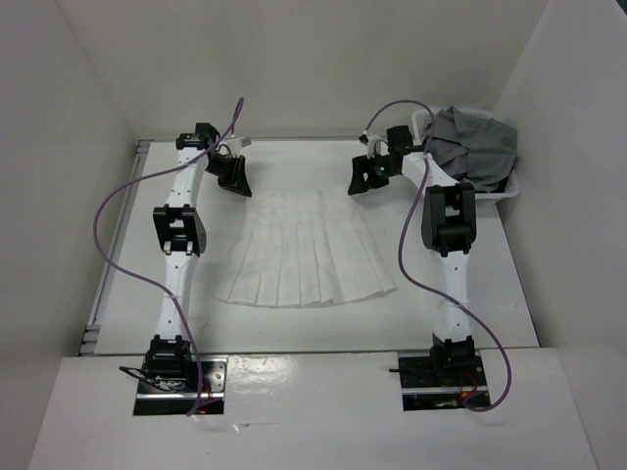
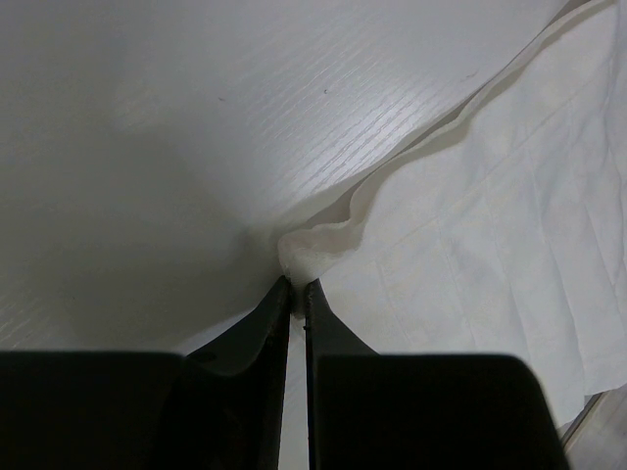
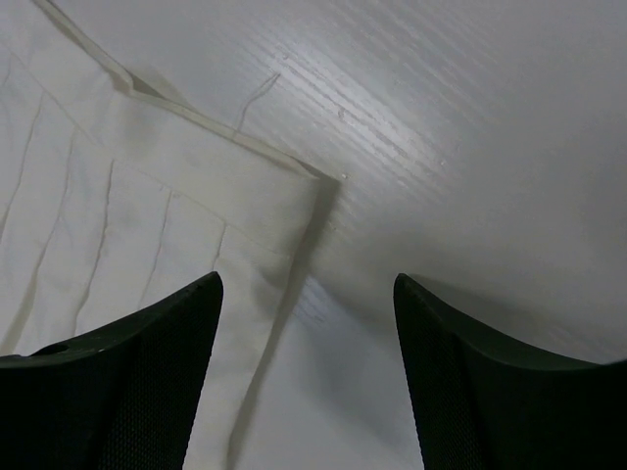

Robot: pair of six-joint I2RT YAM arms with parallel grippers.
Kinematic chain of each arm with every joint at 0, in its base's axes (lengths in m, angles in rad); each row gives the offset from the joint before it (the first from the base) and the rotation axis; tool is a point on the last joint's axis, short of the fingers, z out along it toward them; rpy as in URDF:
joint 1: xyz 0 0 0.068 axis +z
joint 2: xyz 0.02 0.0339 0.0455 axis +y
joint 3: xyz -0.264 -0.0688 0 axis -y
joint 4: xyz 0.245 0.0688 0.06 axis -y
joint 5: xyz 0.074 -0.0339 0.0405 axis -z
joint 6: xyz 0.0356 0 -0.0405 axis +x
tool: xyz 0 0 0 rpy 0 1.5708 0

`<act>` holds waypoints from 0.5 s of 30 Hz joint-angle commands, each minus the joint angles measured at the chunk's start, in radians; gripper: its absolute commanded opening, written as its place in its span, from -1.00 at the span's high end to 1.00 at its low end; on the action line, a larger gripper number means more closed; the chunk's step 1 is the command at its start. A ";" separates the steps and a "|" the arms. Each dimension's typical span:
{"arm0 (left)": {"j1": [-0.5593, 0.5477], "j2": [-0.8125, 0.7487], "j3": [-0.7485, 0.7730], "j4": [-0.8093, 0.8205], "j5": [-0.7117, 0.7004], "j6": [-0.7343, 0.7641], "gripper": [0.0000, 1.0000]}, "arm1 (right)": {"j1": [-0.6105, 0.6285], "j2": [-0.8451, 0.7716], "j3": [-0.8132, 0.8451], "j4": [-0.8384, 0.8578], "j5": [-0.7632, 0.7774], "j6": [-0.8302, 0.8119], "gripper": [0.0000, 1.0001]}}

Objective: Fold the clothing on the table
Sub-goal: Flatten the skirt out, then fold the skirt

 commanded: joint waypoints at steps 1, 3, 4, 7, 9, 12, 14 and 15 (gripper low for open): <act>-0.005 0.025 0.018 -0.017 0.002 0.001 1.00 | 0.003 0.056 0.073 -0.036 -0.034 -0.012 -0.50; -0.015 0.034 0.028 -0.017 -0.008 0.001 1.00 | 0.003 0.081 0.119 -0.070 -0.060 -0.012 -0.45; -0.015 0.034 0.028 -0.017 -0.008 0.001 1.00 | 0.003 0.105 0.138 -0.079 -0.060 -0.012 -0.45; -0.015 0.034 0.028 -0.017 -0.008 0.001 1.00 | 0.003 0.153 0.207 -0.117 -0.086 -0.012 -0.41; -0.015 0.034 0.028 -0.017 -0.008 0.001 1.00 | 0.003 0.174 0.256 -0.151 -0.095 -0.012 -0.36; -0.015 0.034 0.028 -0.017 -0.008 0.001 1.00 | 0.003 0.187 0.276 -0.160 -0.107 -0.012 -0.26; -0.015 0.034 0.028 -0.017 -0.008 0.001 1.00 | 0.003 0.187 0.276 -0.160 -0.118 -0.012 -0.22; -0.015 0.034 0.028 -0.017 -0.008 0.001 1.00 | 0.003 0.187 0.276 -0.160 -0.127 -0.012 -0.18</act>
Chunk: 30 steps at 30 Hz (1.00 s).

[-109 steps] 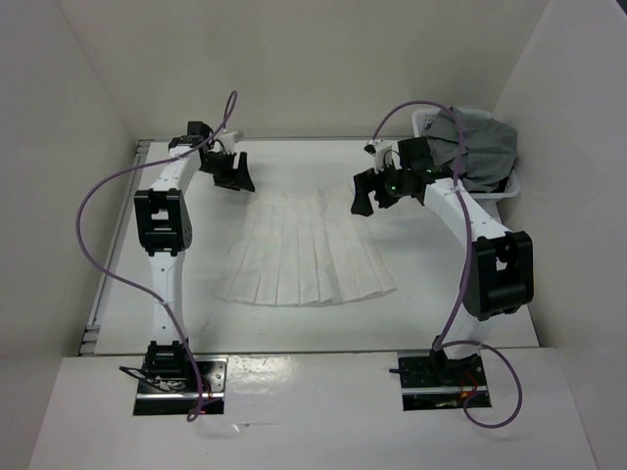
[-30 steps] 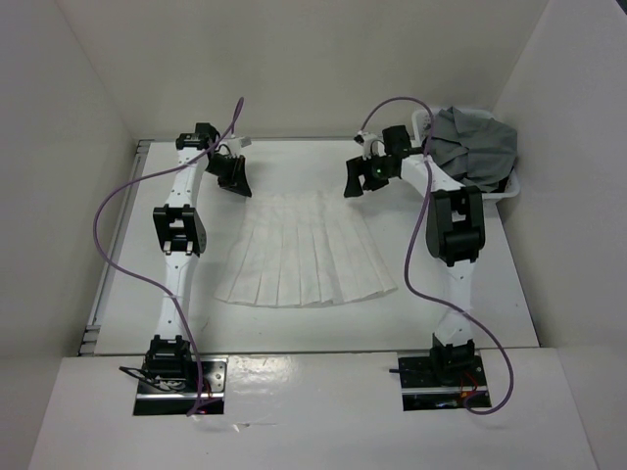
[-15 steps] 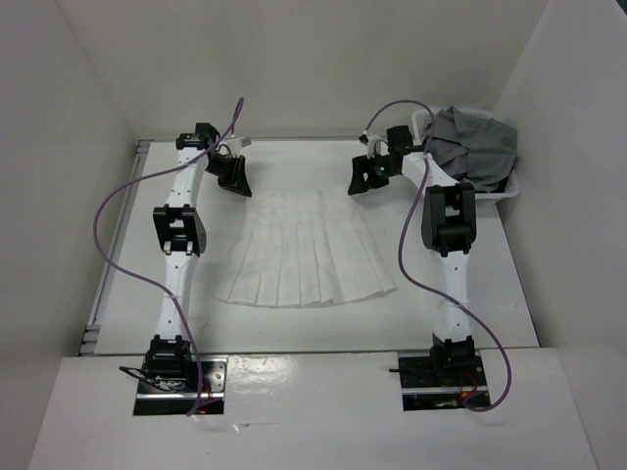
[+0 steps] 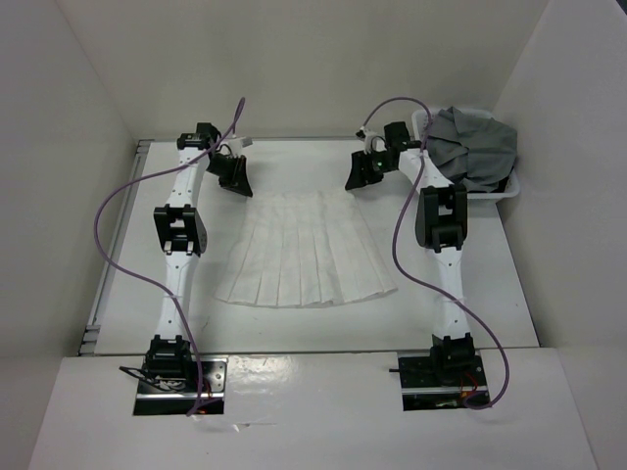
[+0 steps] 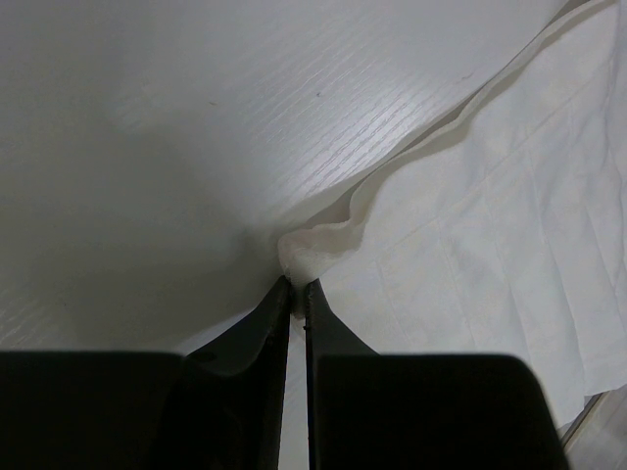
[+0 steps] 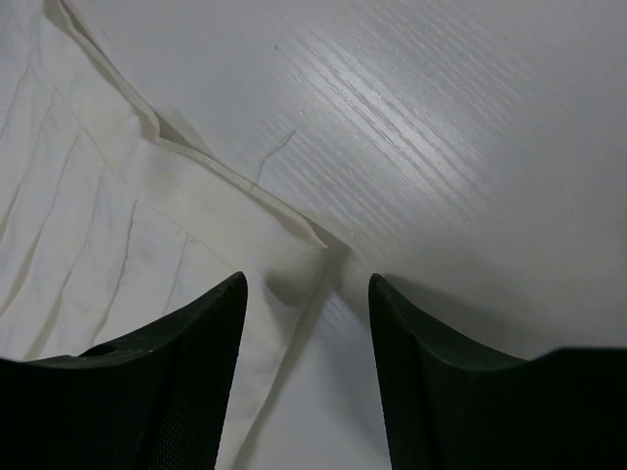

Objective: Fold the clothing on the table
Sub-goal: Fold the skirt

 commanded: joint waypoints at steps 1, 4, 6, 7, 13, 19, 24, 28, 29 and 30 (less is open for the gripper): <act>-0.008 0.033 0.027 -0.017 -0.008 0.001 1.00 | 0.003 0.041 0.030 -0.074 -0.025 -0.013 -0.15; -0.017 0.033 0.027 -0.017 -0.008 0.001 1.00 | 0.003 0.041 0.020 -0.074 -0.025 -0.013 -0.06; -0.017 0.033 0.027 -0.017 -0.008 0.010 1.00 | 0.003 0.050 0.033 -0.074 -0.025 -0.013 -0.02; -0.017 0.033 0.027 -0.017 -0.008 0.010 1.00 | 0.003 0.050 0.048 -0.085 -0.025 -0.013 -0.02; -0.027 0.033 0.027 -0.017 -0.008 0.010 1.00 | 0.012 0.100 0.143 -0.132 -0.025 -0.013 -0.02; -0.027 0.033 0.027 -0.017 -0.017 0.010 1.00 | 0.012 0.125 0.174 -0.165 -0.034 -0.013 0.04; -0.027 0.042 0.027 -0.017 -0.017 0.010 1.00 | 0.012 0.125 0.174 -0.174 -0.024 -0.013 0.10; -0.027 0.042 0.027 -0.017 -0.017 0.010 1.00 | 0.012 0.125 0.162 -0.185 -0.004 -0.013 0.04; -0.027 0.042 0.027 -0.017 -0.017 0.010 1.00 | 0.012 0.125 0.162 -0.185 0.009 -0.013 0.04; -0.027 0.042 0.027 -0.017 -0.017 0.010 1.00 | 0.012 0.125 0.162 -0.185 0.009 -0.013 0.04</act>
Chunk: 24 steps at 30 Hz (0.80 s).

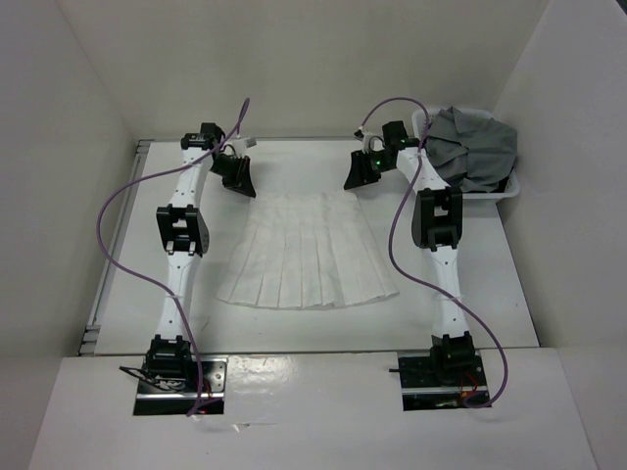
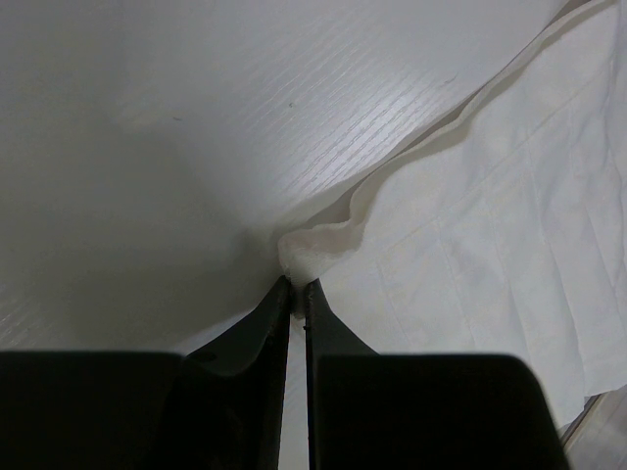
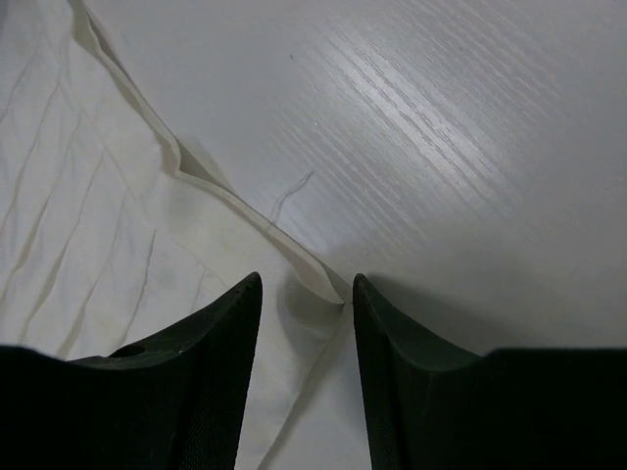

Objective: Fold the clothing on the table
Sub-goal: Fold the skirt

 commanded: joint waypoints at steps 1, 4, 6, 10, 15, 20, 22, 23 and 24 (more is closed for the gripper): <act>-0.008 0.042 0.027 -0.018 -0.017 0.010 1.00 | 0.010 0.032 0.009 -0.068 0.059 -0.014 0.02; -0.008 0.042 0.027 -0.018 -0.017 0.010 1.00 | 0.010 0.023 -0.011 -0.068 0.080 -0.014 0.00; -0.008 0.042 0.027 -0.018 -0.017 0.010 1.00 | 0.010 0.014 -0.033 -0.068 0.081 -0.014 0.00; -0.008 0.042 0.027 -0.018 -0.017 0.010 1.00 | 0.010 -0.006 -0.044 -0.059 0.102 -0.014 0.00; -0.008 0.042 0.027 -0.018 -0.017 0.010 1.00 | 0.010 -0.017 -0.080 -0.050 0.111 -0.014 0.00; -0.008 0.042 0.027 -0.018 -0.017 0.010 1.00 | 0.010 -0.035 -0.121 -0.041 0.129 -0.014 0.00; -0.008 0.042 0.027 -0.018 -0.017 0.010 1.00 | 0.010 -0.044 -0.121 -0.029 0.130 -0.014 0.00; -0.008 0.042 0.027 -0.018 -0.017 0.010 1.00 | 0.010 -0.044 -0.121 -0.029 0.130 -0.003 0.00; -0.008 0.042 0.027 -0.018 -0.017 0.010 1.00 | 0.010 -0.044 -0.121 -0.029 0.130 -0.003 0.00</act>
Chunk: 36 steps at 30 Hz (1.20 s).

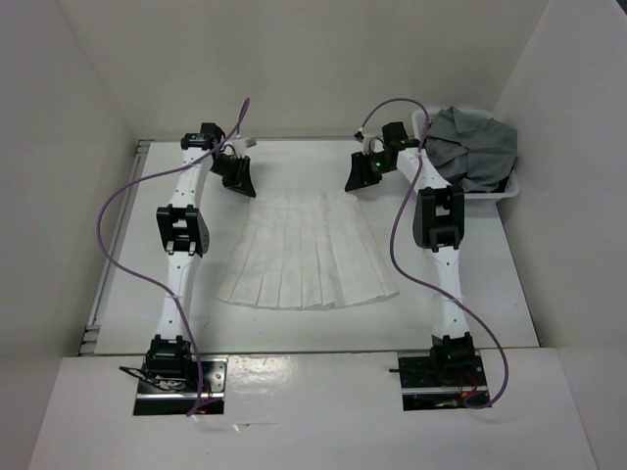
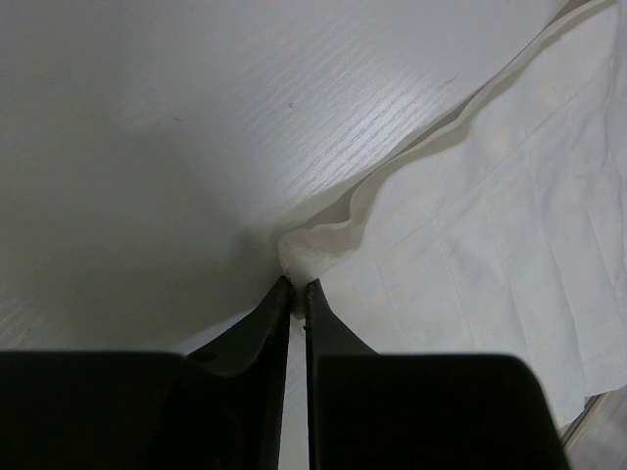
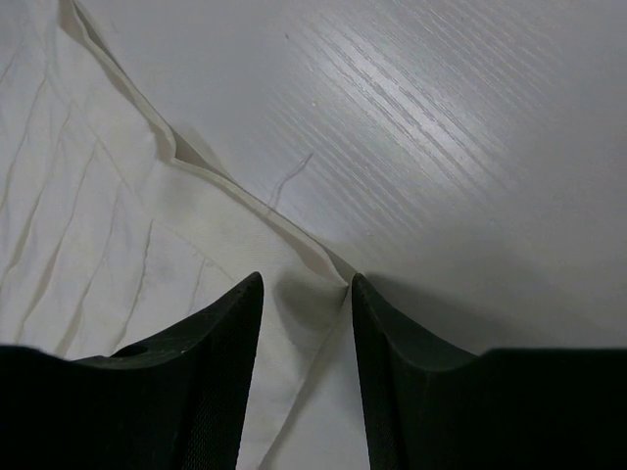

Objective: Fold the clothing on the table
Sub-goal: Fold the skirt

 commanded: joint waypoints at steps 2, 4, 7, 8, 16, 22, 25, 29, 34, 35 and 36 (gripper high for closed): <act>-0.007 0.040 0.024 -0.017 -0.017 0.010 1.00 | 0.006 0.012 -0.031 -0.050 0.100 -0.007 0.10; -0.007 0.040 0.024 -0.017 -0.017 0.010 1.00 | 0.006 0.022 -0.018 -0.062 0.100 -0.007 0.18; -0.007 0.040 0.024 -0.017 -0.017 0.010 1.00 | 0.015 0.031 0.010 -0.084 0.100 -0.007 0.37; -0.007 0.040 0.024 -0.017 -0.017 0.010 1.00 | 0.015 0.042 0.010 -0.084 0.100 -0.007 0.50; -0.007 0.011 0.024 -0.017 -0.026 0.010 1.00 | 0.015 0.042 0.028 -0.093 0.109 0.002 1.00; -0.007 -0.102 0.024 -0.017 -0.035 0.010 1.00 | 0.015 -0.047 0.028 -0.074 0.129 0.015 1.00; -0.007 -0.164 0.024 -0.006 -0.044 0.010 1.00 | 0.015 -0.095 0.039 -0.065 0.157 0.024 1.00; 0.002 -0.219 0.024 0.012 -0.044 0.010 1.00 | 0.015 -0.132 0.070 -0.065 0.197 0.024 1.00; 0.002 -0.265 0.042 0.021 -0.055 0.010 1.00 | 0.015 -0.167 0.120 -0.065 0.237 0.024 1.00; 0.002 -0.276 0.042 0.021 -0.055 0.010 1.00 | 0.015 -0.176 0.133 -0.077 0.250 0.024 1.00; 0.002 -0.287 0.042 0.021 -0.055 0.010 1.00 | 0.015 -0.176 0.146 -0.077 0.251 0.024 1.00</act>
